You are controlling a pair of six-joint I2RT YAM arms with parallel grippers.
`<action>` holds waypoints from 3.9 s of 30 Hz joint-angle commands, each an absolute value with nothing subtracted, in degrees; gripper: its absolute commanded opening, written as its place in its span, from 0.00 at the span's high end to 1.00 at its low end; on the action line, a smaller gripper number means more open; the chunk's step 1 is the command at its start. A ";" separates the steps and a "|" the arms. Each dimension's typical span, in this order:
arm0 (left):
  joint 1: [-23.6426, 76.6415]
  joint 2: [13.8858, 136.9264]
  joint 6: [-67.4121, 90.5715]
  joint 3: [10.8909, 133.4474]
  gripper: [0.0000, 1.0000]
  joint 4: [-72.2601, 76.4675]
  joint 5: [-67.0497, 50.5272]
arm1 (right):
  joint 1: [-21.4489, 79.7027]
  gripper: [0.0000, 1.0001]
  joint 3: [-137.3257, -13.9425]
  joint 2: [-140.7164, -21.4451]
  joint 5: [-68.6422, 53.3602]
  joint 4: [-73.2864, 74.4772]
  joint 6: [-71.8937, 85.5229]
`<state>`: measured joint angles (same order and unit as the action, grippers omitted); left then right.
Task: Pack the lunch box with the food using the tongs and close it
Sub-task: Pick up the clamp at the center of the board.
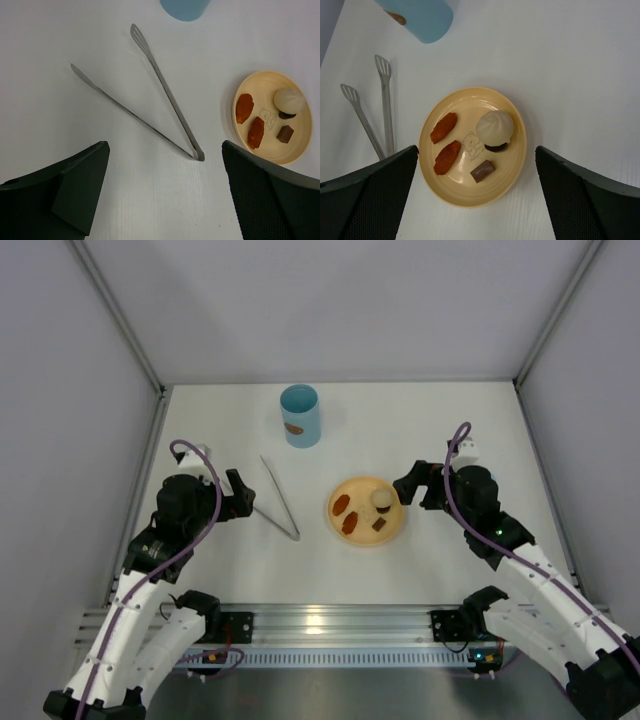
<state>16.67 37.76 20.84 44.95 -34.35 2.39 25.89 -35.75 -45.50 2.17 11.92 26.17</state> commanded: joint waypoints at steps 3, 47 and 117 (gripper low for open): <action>16.79 37.44 20.21 44.74 0.01 -33.66 1.76 | 27.16 0.00 -38.67 -45.26 2.99 11.87 26.81; 16.79 38.41 20.65 44.65 0.01 -34.10 3.60 | 27.16 0.01 -39.90 -47.02 5.19 14.33 27.25; 38.06 97.55 76.03 51.23 0.01 -24.42 39.38 | 27.07 0.00 -39.02 -41.49 9.23 20.13 25.05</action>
